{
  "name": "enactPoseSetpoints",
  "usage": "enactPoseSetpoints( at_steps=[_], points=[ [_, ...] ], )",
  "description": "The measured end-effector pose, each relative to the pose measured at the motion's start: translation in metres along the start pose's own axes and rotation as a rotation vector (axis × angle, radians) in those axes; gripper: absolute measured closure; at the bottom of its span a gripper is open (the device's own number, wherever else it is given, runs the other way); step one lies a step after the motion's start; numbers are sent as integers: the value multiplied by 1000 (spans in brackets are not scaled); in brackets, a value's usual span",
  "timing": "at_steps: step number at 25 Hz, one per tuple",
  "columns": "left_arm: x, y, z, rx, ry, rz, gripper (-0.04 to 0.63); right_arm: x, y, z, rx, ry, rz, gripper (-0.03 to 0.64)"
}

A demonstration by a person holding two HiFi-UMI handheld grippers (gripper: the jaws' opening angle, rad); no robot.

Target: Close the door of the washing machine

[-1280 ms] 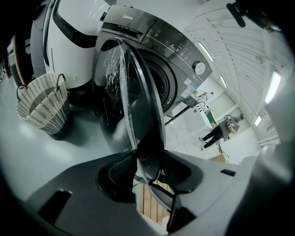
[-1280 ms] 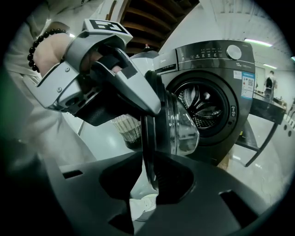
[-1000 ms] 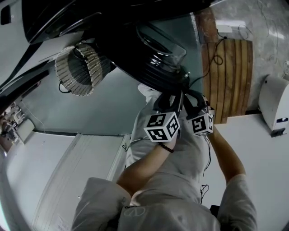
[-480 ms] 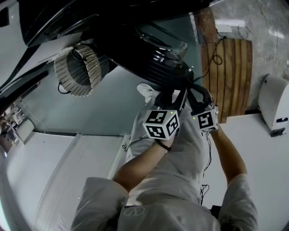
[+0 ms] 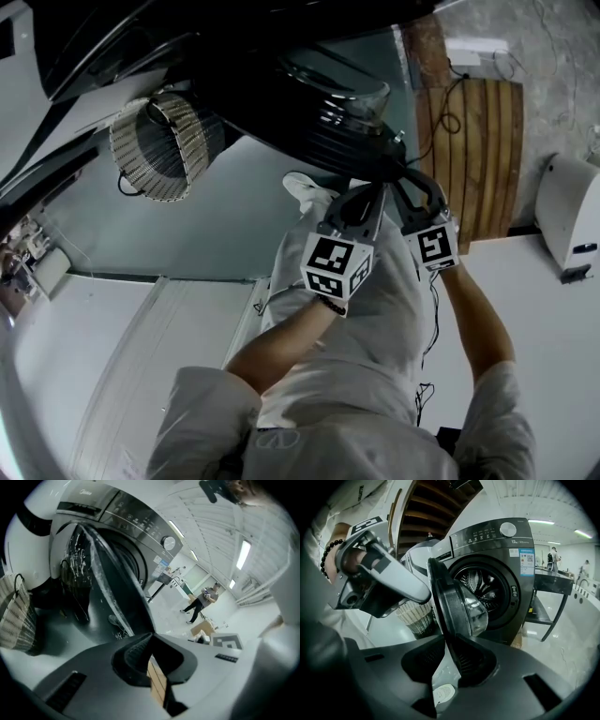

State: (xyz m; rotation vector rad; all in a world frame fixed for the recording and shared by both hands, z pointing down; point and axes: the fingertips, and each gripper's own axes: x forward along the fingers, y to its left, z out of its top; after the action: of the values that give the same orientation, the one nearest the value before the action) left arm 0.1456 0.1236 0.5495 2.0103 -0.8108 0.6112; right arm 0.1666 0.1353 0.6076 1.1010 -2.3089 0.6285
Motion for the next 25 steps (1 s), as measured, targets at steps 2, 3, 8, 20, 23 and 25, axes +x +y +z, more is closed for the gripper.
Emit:
enactPoseSetpoints(
  at_steps=[2, 3, 8, 20, 23, 25],
  points=[
    [1, -7, -2, 58, 6, -13, 592, 0, -4, 1, -1, -6, -8, 531],
    [3, -9, -2, 73, 3, -20, 592, 0, -6, 2, 0, -7, -12, 531],
    [10, -9, 7, 146, -15, -28, 592, 0, -15, 3, 14, -7, -15, 529],
    [24, 3, 13, 229, -34, -21, 592, 4, -48, 15, 39, -43, -56, 520],
    [27, -1, 15, 228, -41, -30, 594, 4, -57, 18, 37, -44, -70, 518],
    [30, -2, 19, 229, -48, -35, 592, 5, -63, 20, 31, -42, -75, 517]
  ],
)
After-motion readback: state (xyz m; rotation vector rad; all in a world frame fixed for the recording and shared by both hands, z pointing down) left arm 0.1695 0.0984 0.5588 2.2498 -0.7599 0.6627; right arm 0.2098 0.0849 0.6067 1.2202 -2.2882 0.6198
